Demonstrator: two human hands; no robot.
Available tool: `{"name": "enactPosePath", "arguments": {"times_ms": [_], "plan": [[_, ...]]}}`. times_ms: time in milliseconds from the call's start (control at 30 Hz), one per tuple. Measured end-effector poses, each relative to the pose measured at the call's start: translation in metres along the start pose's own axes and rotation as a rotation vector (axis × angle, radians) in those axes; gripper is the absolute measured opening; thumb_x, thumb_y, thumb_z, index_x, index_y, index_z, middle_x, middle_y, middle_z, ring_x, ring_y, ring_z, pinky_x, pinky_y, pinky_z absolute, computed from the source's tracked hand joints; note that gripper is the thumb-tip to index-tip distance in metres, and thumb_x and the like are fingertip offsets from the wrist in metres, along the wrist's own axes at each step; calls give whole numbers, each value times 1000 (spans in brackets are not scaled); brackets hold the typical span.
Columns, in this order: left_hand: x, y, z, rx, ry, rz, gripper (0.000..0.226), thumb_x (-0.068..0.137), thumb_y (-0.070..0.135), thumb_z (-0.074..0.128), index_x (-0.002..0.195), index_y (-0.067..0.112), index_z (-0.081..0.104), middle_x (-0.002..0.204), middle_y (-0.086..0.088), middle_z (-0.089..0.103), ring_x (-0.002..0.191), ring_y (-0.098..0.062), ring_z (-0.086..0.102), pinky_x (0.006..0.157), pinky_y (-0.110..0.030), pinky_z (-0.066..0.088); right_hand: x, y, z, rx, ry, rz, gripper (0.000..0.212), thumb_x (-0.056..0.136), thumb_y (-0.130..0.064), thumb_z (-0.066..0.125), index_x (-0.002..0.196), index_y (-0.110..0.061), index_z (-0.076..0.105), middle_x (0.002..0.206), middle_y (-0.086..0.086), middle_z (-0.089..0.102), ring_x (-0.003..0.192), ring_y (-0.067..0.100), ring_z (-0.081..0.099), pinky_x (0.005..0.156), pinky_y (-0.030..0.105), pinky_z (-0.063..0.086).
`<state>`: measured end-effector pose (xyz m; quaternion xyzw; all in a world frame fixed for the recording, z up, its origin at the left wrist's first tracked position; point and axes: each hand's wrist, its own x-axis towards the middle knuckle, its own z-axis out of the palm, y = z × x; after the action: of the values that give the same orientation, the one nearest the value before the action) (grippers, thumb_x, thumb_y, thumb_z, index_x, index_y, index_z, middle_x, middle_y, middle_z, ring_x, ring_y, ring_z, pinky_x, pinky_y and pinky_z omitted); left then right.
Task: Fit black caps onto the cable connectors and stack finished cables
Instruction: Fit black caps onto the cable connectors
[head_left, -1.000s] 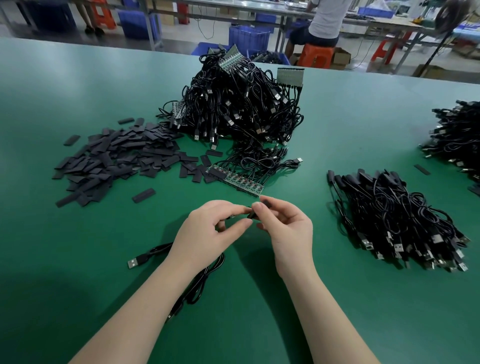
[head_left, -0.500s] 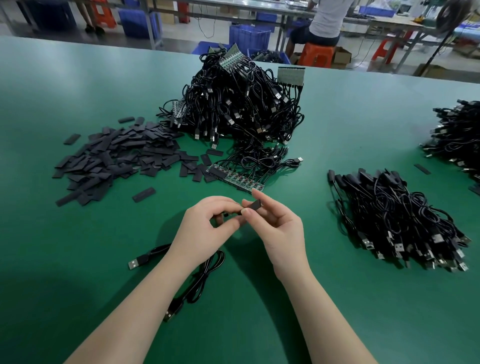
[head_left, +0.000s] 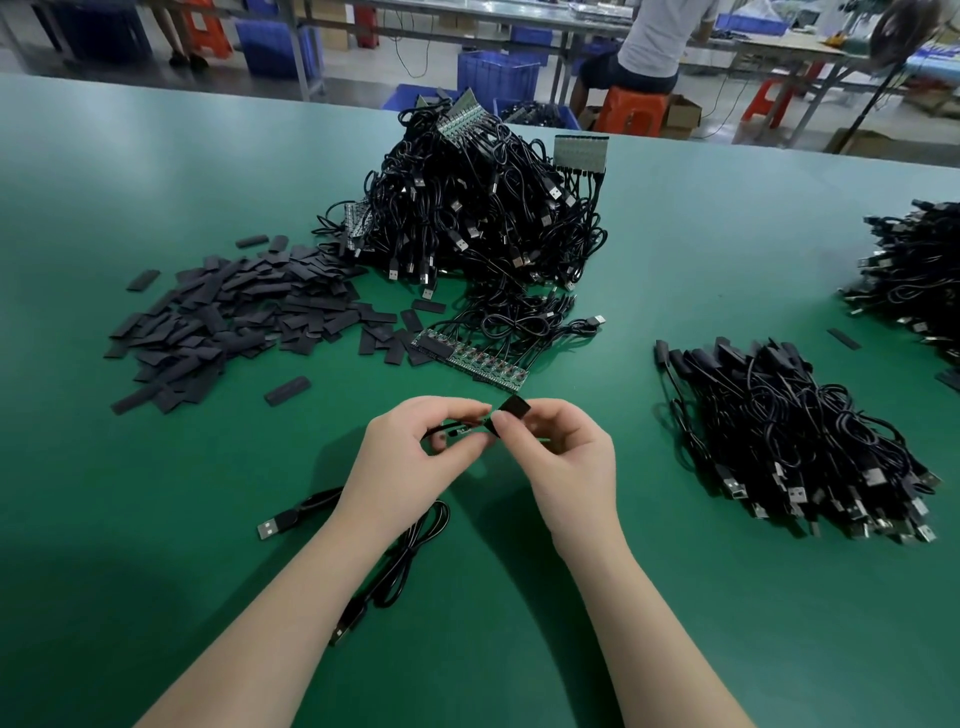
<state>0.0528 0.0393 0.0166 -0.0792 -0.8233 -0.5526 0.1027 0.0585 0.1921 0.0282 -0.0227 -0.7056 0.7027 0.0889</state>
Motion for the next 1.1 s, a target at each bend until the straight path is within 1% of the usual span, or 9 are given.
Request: {"name": "enactPosePath", "arguments": {"times_ms": [133, 367, 500, 567, 700, 800, 900, 1033, 1100], "plan": [[0, 3, -1, 67, 18, 101, 33, 67, 45, 69, 98, 54, 67, 99, 24, 67, 69, -17, 53, 68, -26, 51, -1, 2, 2, 17, -18, 16, 29, 79, -13, 82, 68, -35, 66, 65, -12, 64, 62, 8, 59, 61, 18, 47], [-2, 3, -1, 173, 92, 153, 37, 66, 45, 58, 102, 52, 62, 106, 28, 62, 71, -16, 54, 66, -32, 51, -4, 4, 4, 3, -113, 7, 24, 82, -15, 80, 69, -27, 64, 72, 0, 66, 68, 13, 58, 63, 24, 46], [-4, 8, -1, 219, 69, 168, 42, 71, 47, 53, 113, 56, 53, 108, 30, 59, 71, -14, 55, 65, -36, 54, -4, 4, 4, 35, -118, 4, 17, 83, -15, 79, 78, -29, 70, 73, -9, 66, 68, 8, 58, 65, 18, 47], [-5, 10, -1, 238, 50, 183, 44, 75, 47, 51, 118, 53, 50, 105, 33, 59, 69, -12, 55, 66, -36, 54, -4, 3, 2, 52, -135, -2, 22, 84, -13, 77, 90, -35, 76, 74, -12, 66, 71, 5, 59, 68, 17, 49], [-3, 6, -4, 250, 30, 172, 30, 81, 39, 53, 103, 36, 73, 101, 29, 63, 78, -3, 59, 70, -37, 55, -3, 1, 1, -27, -167, -51, 33, 84, -12, 77, 90, -44, 76, 87, -6, 76, 79, 9, 64, 77, 25, 54], [-3, 5, -4, 240, 40, 199, 24, 82, 34, 55, 98, 34, 73, 98, 30, 62, 86, -1, 60, 70, -37, 55, -3, 1, 1, -93, -142, -96, 30, 83, -12, 78, 85, -42, 75, 86, -9, 76, 77, 9, 67, 73, 20, 53], [-4, 6, -2, 217, 45, 201, 23, 81, 33, 57, 97, 34, 74, 99, 28, 63, 82, -6, 61, 70, -36, 54, -3, 2, 1, -90, -98, -104, 29, 81, -11, 80, 81, -39, 76, 85, -9, 76, 81, 13, 70, 75, 21, 54], [-4, 6, -2, 212, 73, 141, 31, 80, 34, 70, 110, 40, 71, 99, 24, 66, 69, -9, 52, 69, -18, 47, -3, 0, 0, -11, -29, -63, 26, 81, -6, 79, 75, -31, 76, 81, -8, 76, 77, 5, 69, 72, 16, 52], [-3, 5, -3, 218, 89, 115, 37, 79, 27, 78, 114, 37, 70, 96, 24, 66, 65, -7, 48, 67, -11, 43, 0, -1, -2, 48, 29, -29, 24, 81, -5, 78, 73, -28, 75, 78, -9, 76, 73, 2, 68, 70, 16, 52]]}}
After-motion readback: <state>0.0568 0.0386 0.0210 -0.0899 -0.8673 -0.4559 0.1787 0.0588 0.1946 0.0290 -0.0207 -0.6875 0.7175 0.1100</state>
